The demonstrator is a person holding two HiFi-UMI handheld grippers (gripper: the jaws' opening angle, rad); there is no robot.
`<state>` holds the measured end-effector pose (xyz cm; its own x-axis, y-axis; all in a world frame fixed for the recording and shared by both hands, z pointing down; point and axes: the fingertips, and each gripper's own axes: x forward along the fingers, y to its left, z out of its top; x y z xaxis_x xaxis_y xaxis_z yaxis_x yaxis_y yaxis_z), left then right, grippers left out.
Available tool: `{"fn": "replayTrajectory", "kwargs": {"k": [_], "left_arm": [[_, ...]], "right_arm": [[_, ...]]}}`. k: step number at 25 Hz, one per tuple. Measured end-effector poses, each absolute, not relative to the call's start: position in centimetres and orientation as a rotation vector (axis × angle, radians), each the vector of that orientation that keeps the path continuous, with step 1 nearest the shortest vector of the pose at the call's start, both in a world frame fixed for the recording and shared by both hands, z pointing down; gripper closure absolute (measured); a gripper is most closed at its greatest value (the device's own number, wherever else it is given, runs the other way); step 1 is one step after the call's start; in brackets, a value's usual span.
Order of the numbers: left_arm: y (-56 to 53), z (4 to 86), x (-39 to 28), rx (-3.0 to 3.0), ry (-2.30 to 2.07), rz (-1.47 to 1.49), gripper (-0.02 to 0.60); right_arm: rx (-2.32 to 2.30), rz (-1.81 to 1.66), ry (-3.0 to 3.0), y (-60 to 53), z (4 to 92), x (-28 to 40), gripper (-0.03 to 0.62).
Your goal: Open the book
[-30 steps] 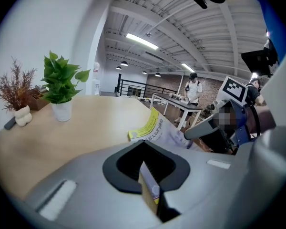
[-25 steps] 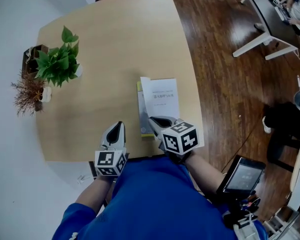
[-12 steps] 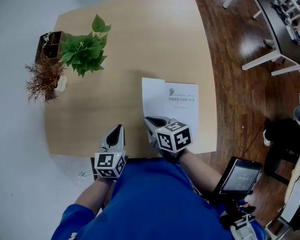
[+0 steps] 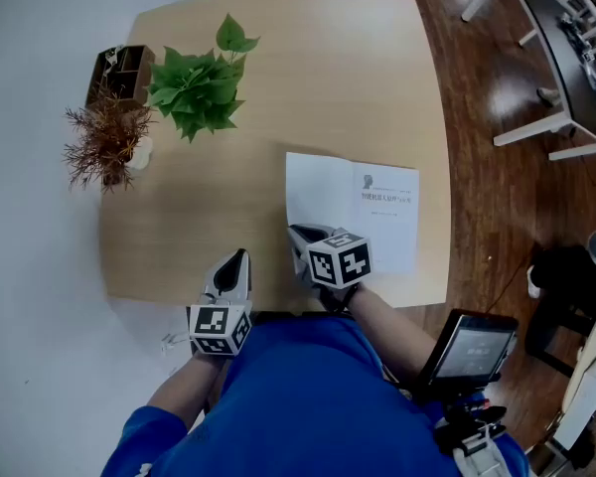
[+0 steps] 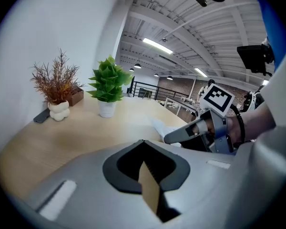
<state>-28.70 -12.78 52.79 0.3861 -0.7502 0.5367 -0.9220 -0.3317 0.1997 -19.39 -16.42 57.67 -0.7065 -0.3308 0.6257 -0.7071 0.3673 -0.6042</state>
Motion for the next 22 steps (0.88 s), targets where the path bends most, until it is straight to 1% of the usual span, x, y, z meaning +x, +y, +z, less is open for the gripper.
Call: {"fn": "replayTrajectory", "kwargs": {"k": [10, 22], "left_arm": [[-12.4, 53.1, -31.6, 2.16, -1.45, 0.505, 0.575], [-12.5, 53.0, -32.9, 2.169, -1.448, 0.514, 0.575]], "right_arm": [[0.932, 1.283, -2.14, -16.8, 62.0, -21.0, 0.589], [0.978, 1.282, -2.055, -16.7, 64.9, -21.4, 0.583]]}}
